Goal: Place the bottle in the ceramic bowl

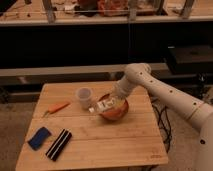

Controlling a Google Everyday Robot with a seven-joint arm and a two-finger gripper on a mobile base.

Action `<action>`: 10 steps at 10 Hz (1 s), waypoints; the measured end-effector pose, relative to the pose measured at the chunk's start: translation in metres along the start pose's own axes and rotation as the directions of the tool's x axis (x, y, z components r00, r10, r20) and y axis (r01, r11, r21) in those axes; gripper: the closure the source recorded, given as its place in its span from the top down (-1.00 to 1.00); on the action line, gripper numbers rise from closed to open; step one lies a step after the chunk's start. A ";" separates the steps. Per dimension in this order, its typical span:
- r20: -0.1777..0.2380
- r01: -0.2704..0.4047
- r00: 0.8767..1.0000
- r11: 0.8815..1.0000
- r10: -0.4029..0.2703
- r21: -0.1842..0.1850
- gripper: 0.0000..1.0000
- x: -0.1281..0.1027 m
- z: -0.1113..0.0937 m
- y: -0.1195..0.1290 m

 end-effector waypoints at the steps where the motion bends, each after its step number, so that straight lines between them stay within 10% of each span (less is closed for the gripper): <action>1: -0.001 -0.001 1.000 1.000 0.001 0.000 -0.83 0.000 0.000 0.000; 10: -0.003 -0.019 1.000 1.000 0.019 -0.008 -0.83 0.003 0.000 -0.004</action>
